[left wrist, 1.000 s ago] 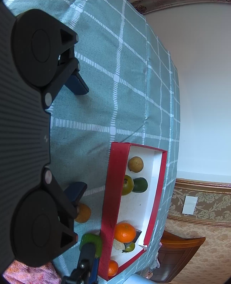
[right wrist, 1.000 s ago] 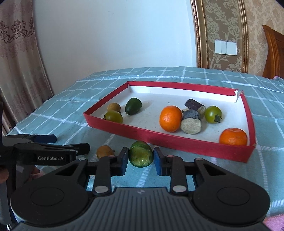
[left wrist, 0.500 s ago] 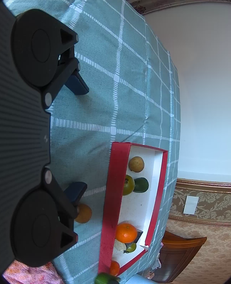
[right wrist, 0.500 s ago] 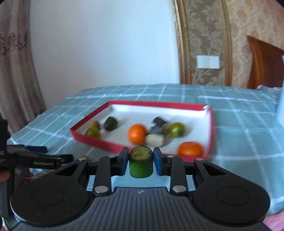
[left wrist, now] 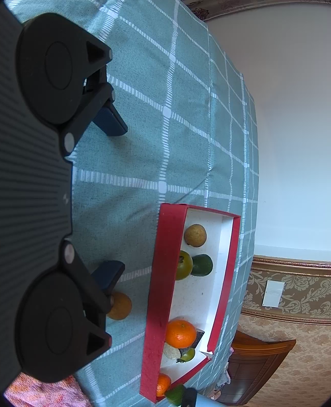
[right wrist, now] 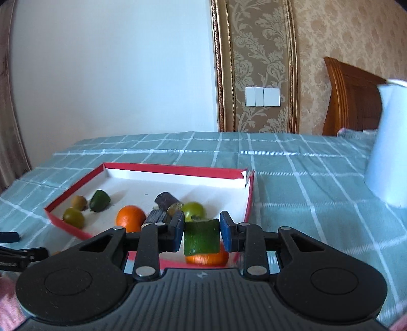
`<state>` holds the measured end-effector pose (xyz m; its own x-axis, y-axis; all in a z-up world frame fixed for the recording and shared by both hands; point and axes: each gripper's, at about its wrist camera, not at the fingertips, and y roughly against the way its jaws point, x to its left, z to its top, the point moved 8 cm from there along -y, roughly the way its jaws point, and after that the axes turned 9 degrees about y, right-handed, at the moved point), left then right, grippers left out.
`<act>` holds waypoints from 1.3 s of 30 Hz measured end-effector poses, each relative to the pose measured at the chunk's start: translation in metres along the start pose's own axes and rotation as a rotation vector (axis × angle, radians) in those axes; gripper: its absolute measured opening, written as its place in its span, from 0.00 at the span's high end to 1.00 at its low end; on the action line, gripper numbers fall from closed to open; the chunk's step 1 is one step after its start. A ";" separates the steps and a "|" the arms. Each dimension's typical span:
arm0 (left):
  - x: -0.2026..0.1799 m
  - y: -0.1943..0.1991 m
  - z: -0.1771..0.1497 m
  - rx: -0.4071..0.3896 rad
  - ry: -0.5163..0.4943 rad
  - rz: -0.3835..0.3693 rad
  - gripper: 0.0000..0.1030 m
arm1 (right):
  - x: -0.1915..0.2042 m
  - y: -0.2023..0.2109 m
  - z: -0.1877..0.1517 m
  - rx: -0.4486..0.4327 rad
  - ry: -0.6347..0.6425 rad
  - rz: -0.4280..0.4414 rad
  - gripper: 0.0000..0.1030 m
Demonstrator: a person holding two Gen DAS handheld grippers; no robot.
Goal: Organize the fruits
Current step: 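Lift the cucumber piece into the tray and open the right gripper, then withdraw the right gripper from the tray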
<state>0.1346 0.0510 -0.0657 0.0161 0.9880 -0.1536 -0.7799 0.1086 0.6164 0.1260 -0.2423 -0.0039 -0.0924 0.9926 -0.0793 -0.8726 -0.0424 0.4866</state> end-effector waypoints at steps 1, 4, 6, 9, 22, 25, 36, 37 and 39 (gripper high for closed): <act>0.000 0.000 0.000 0.000 0.000 0.000 0.00 | 0.001 -0.004 0.001 0.004 0.008 -0.007 0.71; 0.000 0.000 0.000 0.000 -0.001 0.001 0.00 | 0.000 -0.015 0.005 0.002 0.026 -0.021 0.72; 0.000 0.000 0.000 0.000 -0.001 0.000 0.00 | 0.000 -0.022 0.007 0.008 0.035 -0.032 0.72; 0.000 0.000 0.000 0.000 -0.001 0.001 0.00 | -0.002 -0.030 0.010 0.016 0.035 -0.037 0.72; 0.000 0.000 0.000 0.000 -0.001 0.001 0.00 | -0.018 -0.074 0.023 0.085 0.011 -0.048 0.72; 0.000 0.000 0.000 0.001 -0.003 0.003 0.00 | -0.018 -0.079 0.019 0.106 -0.011 -0.024 0.72; -0.001 0.000 0.000 0.000 -0.002 0.002 0.00 | -0.016 -0.057 0.015 0.065 -0.006 -0.029 0.64; 0.000 0.000 0.000 0.000 -0.002 0.002 0.00 | -0.015 -0.056 0.013 0.063 -0.002 -0.034 0.48; 0.000 0.000 0.000 0.000 -0.001 0.001 0.00 | -0.014 -0.051 0.011 0.038 0.003 -0.062 0.31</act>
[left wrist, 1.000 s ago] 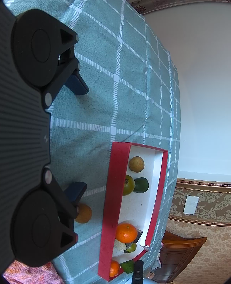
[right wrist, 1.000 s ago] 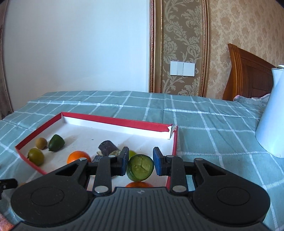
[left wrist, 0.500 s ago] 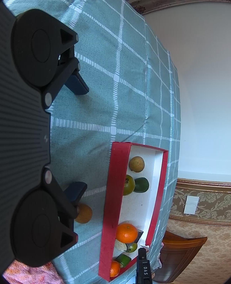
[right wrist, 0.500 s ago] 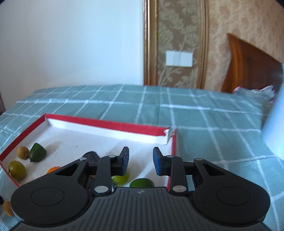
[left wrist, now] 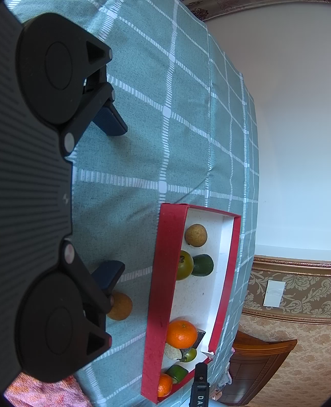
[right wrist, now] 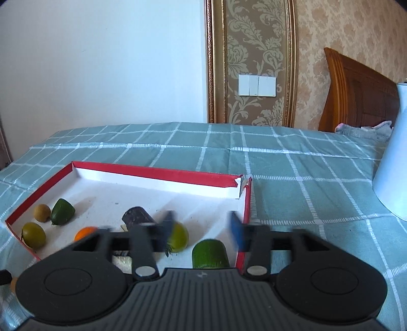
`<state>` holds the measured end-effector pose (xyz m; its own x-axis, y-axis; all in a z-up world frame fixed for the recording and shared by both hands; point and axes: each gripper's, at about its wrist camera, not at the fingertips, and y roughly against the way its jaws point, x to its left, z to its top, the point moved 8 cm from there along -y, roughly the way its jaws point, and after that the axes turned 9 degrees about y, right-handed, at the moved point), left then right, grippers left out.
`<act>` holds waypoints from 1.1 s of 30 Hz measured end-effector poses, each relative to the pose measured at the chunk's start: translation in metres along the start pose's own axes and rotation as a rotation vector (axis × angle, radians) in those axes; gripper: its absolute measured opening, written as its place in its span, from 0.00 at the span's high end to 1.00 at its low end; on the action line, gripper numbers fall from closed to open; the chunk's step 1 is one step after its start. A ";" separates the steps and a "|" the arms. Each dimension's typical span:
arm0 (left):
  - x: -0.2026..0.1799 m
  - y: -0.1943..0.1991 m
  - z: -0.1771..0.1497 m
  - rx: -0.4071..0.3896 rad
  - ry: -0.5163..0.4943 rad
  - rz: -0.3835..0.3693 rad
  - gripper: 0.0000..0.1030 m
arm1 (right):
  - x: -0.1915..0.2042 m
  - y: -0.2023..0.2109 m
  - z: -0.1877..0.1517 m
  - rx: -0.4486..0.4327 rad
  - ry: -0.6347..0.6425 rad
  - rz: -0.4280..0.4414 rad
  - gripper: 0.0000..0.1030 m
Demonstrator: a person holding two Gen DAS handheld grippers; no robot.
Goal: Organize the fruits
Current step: 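Withdraw the right gripper from the tray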
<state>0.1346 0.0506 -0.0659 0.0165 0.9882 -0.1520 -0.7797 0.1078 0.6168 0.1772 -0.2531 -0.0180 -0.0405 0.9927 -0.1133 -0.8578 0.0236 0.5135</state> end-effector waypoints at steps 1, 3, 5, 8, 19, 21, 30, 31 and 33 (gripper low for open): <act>0.000 0.000 0.000 0.000 0.001 -0.001 0.00 | 0.001 0.003 -0.001 -0.014 0.009 -0.014 0.31; 0.000 0.000 0.000 0.000 0.000 -0.001 0.00 | 0.003 0.008 -0.001 -0.023 0.024 -0.018 0.31; 0.000 0.000 0.000 0.000 -0.001 0.000 0.00 | 0.003 0.012 -0.004 -0.029 0.008 -0.013 0.29; 0.000 0.000 0.000 0.000 -0.002 0.001 0.00 | 0.003 0.023 -0.008 -0.041 -0.018 0.001 0.27; -0.001 0.005 -0.003 -0.003 -0.012 0.012 0.00 | 0.029 0.085 -0.037 -0.172 0.040 0.008 0.11; -0.001 0.012 -0.005 -0.013 0.014 -0.010 0.00 | 0.038 0.087 -0.041 -0.165 0.062 0.031 0.11; -0.027 0.038 -0.007 -0.073 0.001 -0.071 0.00 | 0.068 0.077 -0.058 -0.070 0.211 0.056 0.11; -0.033 0.039 -0.007 -0.072 -0.015 -0.082 0.00 | 0.068 0.075 -0.060 -0.054 0.213 0.055 0.11; -0.045 0.039 -0.007 -0.070 -0.045 -0.104 0.00 | 0.065 0.073 -0.064 -0.029 0.193 0.061 0.11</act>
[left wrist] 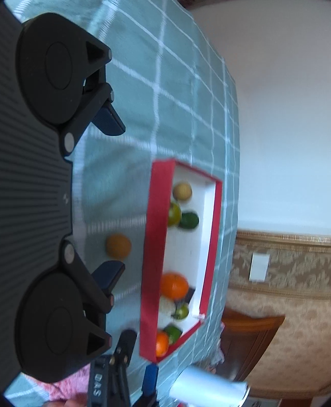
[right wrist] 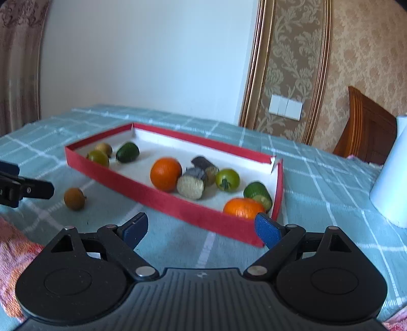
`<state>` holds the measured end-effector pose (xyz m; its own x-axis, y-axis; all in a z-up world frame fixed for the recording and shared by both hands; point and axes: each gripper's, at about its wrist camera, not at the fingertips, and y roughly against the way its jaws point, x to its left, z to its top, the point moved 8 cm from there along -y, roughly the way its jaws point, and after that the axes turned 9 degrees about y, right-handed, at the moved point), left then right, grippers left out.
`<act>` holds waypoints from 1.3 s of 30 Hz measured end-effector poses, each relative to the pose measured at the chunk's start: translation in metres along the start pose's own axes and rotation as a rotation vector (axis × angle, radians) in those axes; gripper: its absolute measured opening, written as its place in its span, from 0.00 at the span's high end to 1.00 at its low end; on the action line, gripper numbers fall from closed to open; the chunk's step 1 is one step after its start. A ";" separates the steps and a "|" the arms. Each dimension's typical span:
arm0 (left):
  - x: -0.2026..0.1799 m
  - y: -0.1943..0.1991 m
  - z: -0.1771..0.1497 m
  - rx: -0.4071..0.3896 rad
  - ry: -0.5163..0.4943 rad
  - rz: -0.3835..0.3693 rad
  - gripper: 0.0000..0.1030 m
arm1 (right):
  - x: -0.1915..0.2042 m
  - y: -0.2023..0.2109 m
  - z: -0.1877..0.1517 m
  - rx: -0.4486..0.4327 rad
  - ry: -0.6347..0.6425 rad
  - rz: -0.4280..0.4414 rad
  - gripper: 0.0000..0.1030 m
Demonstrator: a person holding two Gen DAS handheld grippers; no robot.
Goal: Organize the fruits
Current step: 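Withdraw the right gripper from the tray, then close the left gripper around the small brown kiwi in front of the tray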
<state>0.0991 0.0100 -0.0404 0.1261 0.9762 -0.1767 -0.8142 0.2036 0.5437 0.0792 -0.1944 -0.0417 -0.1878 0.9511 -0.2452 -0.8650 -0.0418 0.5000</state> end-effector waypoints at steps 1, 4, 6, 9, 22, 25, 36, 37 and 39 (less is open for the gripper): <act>-0.005 -0.001 0.000 -0.003 -0.013 -0.004 0.00 | -0.003 -0.001 -0.002 0.011 -0.018 0.000 0.11; -0.013 -0.005 0.000 -0.015 -0.040 0.010 0.00 | -0.013 -0.008 -0.007 0.049 -0.070 -0.005 0.11; -0.014 -0.008 0.001 -0.032 -0.040 0.032 0.05 | -0.016 -0.011 -0.010 0.075 -0.095 -0.001 0.11; -0.017 -0.013 -0.001 0.001 -0.044 0.001 0.13 | -0.016 -0.014 -0.013 0.097 -0.104 0.010 0.11; -0.036 -0.028 -0.012 0.043 -0.107 -0.001 0.61 | -0.013 -0.016 -0.013 0.115 -0.086 0.014 0.11; -0.039 -0.027 -0.012 0.038 -0.121 0.001 0.64 | -0.013 -0.017 -0.013 0.121 -0.085 0.017 0.11; -0.048 -0.025 -0.016 0.020 -0.158 0.022 0.77 | -0.013 -0.018 -0.015 0.130 -0.091 0.025 0.11; -0.049 -0.025 -0.016 0.018 -0.162 0.029 0.77 | -0.013 -0.018 -0.015 0.131 -0.093 0.025 0.11; -0.049 -0.024 -0.015 0.014 -0.175 0.045 0.77 | -0.014 -0.019 -0.015 0.134 -0.099 0.026 0.10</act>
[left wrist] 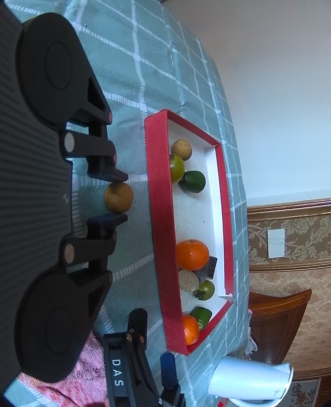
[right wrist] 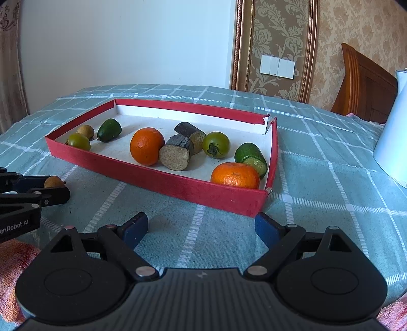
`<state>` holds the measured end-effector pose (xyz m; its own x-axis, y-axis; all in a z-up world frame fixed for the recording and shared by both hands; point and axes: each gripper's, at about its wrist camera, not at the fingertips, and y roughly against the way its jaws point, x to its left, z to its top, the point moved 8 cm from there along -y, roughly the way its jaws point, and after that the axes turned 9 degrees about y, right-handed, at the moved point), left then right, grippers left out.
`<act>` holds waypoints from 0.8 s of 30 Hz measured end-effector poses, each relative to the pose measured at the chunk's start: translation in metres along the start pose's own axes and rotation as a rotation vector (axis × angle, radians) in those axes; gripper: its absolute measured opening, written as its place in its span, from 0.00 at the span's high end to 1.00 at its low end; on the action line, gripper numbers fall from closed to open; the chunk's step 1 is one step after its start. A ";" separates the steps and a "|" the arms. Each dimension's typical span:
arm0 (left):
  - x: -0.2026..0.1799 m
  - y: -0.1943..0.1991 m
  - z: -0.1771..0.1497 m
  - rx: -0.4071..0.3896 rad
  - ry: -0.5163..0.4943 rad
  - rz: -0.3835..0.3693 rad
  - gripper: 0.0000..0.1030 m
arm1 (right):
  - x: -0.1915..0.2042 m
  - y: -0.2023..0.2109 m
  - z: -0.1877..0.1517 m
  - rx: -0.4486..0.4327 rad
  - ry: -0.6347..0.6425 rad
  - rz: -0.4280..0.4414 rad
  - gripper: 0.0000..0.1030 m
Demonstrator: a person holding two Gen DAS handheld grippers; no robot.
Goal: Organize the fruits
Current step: 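Close the left gripper around the small brown kiwi in front of the tray, then lift the kiwi into the tray and open the left gripper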
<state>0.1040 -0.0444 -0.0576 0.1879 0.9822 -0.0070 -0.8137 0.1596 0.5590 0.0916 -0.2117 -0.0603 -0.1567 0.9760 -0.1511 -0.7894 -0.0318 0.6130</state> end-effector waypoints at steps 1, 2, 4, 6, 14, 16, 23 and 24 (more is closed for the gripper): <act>0.000 0.000 0.000 -0.002 -0.006 0.007 0.77 | 0.000 0.000 0.000 0.001 -0.004 0.001 0.10; 0.000 0.001 0.000 -0.004 -0.012 0.012 0.77 | -0.001 0.000 0.000 0.002 -0.007 0.001 0.10; 0.000 0.002 0.001 -0.011 -0.020 0.018 0.77 | -0.001 -0.001 0.000 0.004 -0.011 0.003 0.09; 0.000 0.004 0.003 -0.016 -0.027 0.023 0.77 | -0.001 -0.001 0.000 0.004 -0.011 0.003 0.09; -0.005 0.009 0.017 -0.048 -0.057 0.034 0.77 | -0.002 -0.001 0.000 0.006 -0.016 0.005 0.09; -0.006 0.009 0.021 -0.052 -0.064 0.035 0.77 | -0.003 -0.002 -0.001 0.009 -0.020 0.001 0.07; -0.010 0.006 0.030 -0.057 -0.081 0.036 0.77 | -0.003 -0.003 -0.001 0.011 -0.025 0.002 0.07; -0.011 0.005 0.032 -0.061 -0.083 0.036 0.77 | -0.004 -0.003 -0.001 0.012 -0.026 0.001 0.06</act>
<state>0.1152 -0.0573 -0.0279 0.2003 0.9763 0.0820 -0.8522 0.1323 0.5062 0.0940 -0.2153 -0.0628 -0.1415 0.9813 -0.1306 -0.7823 -0.0300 0.6222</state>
